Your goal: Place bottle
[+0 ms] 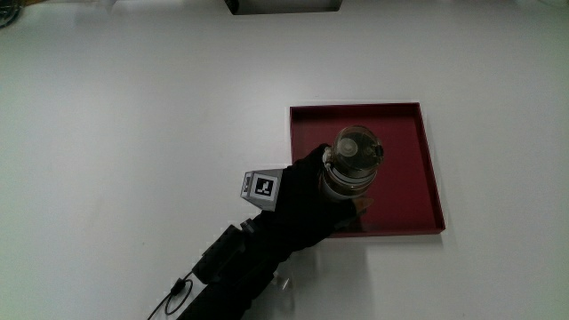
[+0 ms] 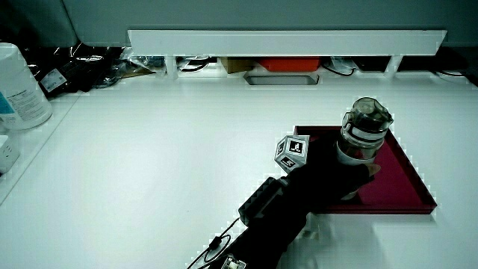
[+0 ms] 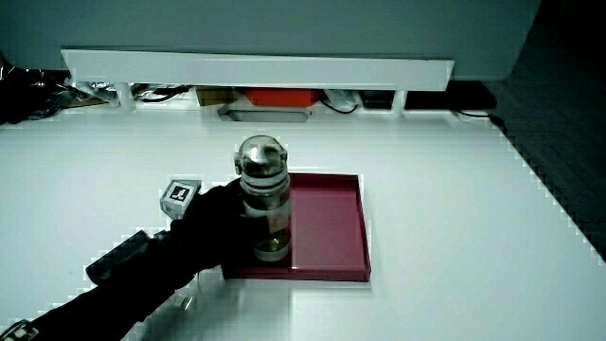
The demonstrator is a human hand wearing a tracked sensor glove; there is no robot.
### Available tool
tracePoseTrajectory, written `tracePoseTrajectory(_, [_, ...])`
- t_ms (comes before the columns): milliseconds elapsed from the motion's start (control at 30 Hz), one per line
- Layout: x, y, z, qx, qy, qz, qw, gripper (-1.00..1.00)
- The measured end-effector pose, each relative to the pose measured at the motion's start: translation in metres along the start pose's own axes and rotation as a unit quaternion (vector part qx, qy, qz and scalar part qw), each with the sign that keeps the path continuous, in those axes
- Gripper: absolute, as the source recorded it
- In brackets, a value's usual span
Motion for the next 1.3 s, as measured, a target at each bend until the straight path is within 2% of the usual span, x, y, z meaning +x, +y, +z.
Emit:
tracePoseTrajectory(33, [0.0, 0.0, 0.0, 0.0, 0.003, -0.008, 1.0, 0.0])
tracePoseTrajectory(67, [-0.001, 0.0, -0.001, -0.005, -0.006, 0.0, 1.0, 0.0])
tracePoseTrajectory(100, [-0.002, 0.001, -0.001, 0.002, -0.013, -0.016, 0.9998, 0.0])
tracePoseTrajectory(133, [-0.005, 0.002, -0.001, 0.002, -0.017, -0.02, 0.9997, 0.0])
tracePoseTrajectory(167, [-0.003, 0.001, 0.0, -0.006, -0.008, -0.002, 1.0, 0.0])
tracePoseTrajectory(200, [-0.001, 0.001, 0.0, -0.006, -0.003, 0.001, 1.0, 0.0])
tracePoseTrajectory(233, [-0.003, 0.002, -0.001, -0.005, -0.01, -0.008, 0.9999, 0.0])
tracePoseTrajectory(267, [-0.004, 0.002, -0.001, -0.007, -0.013, -0.006, 0.9999, 0.0])
tracePoseTrajectory(300, [-0.003, 0.001, 0.0, -0.005, -0.003, -0.002, 1.0, 0.0])
tracePoseTrajectory(333, [-0.006, 0.002, -0.001, 0.002, -0.002, -0.02, 0.9998, -0.04])
tracePoseTrajectory(367, [-0.003, 0.001, -0.001, -0.006, -0.005, 0.007, 0.9999, -0.07])
tracePoseTrajectory(400, [-0.004, 0.002, 0.0, -0.003, 0.002, -0.01, 0.9999, -0.11])
tracePoseTrajectory(433, [-0.003, 0.001, 0.0, -0.004, -0.004, 0.001, 1.0, -0.14])
tracePoseTrajectory(500, [-0.004, 0.001, -0.001, -0.003, -0.007, 0.0, 1.0, -0.21])
tracePoseTrajectory(533, [-0.004, 0.001, 0.0, 0.0, 0.003, -0.003, 1.0, -0.25])
tracePoseTrajectory(567, [-0.004, 0.001, -0.001, 0.0, -0.015, -0.004, 0.9999, -0.29])
tracePoseTrajectory(633, [-0.004, 0.0, -0.001, -0.002, -0.011, 0.005, 0.9999, -0.36])
tracePoseTrajectory(667, [-0.003, 0.0, -0.001, -0.009, -0.01, 0.019, 0.9997, -0.39])
tracePoseTrajectory(733, [-0.005, 0.002, -0.001, -0.014, -0.001, 0.008, 0.9999, -0.46])
tracePoseTrajectory(767, [-0.006, 0.003, -0.002, -0.018, -0.011, 0.0, 0.9998, -0.5])
tracePoseTrajectory(800, [-0.004, 0.003, -0.001, -0.023, -0.014, 0.001, 0.9996, -0.54])
tracePoseTrajectory(833, [-0.002, 0.003, 0.001, -0.029, -0.006, 0.015, 0.9994, -0.57])
tracePoseTrajectory(867, [-0.003, 0.003, 0.002, -0.031, -0.011, 0.009, 0.9994, -0.61])
tracePoseTrajectory(933, [-0.001, 0.003, 0.006, -0.04, -0.013, 0.003, 0.9991, -0.68])
tracePoseTrajectory(967, [0.003, 0.002, 0.01, -0.047, -0.011, 0.015, 0.9987, -0.71])
tracePoseTrajectory(1000, [-0.003, 0.005, 0.01, -0.048, -0.039, -0.018, 0.9979, -0.75])
tracePoseTrajectory(1033, [0.0, 0.003, 0.014, -0.062, -0.054, -0.002, 0.9966, -0.79])
tracePoseTrajectory(1067, [0.0, 0.002, 0.018, -0.063, -0.038, -0.004, 0.9973, -0.82])
tracePoseTrajectory(1100, [-0.003, 0.003, 0.02, -0.065, -0.074, -0.034, 0.9945, -0.86])
tracePoseTrajectory(1133, [0.004, 0.0, 0.029, -0.078, -0.035, 0.002, 0.9964, -0.89])
tracePoseTrajectory(1167, [0.004, -0.001, 0.034, -0.082, -0.052, -0.005, 0.9953, -0.93])
tracePoseTrajectory(1200, [0.003, -0.002, 0.04, -0.084, -0.051, -0.011, 0.9951, -0.96])
tracePoseTrajectory(1233, [0.003, -0.003, 0.048, -0.09, -0.036, 0.003, 0.9953, -1.0])
tracePoseTrajectory(1267, [0.004, -0.004, 0.054, -0.095, -0.039, 0.005, 0.9947, -1.0])
tracePoseTrajectory(1300, [0.004, -0.005, 0.06, -0.095, -0.034, -0.005, 0.9949, -1.0])
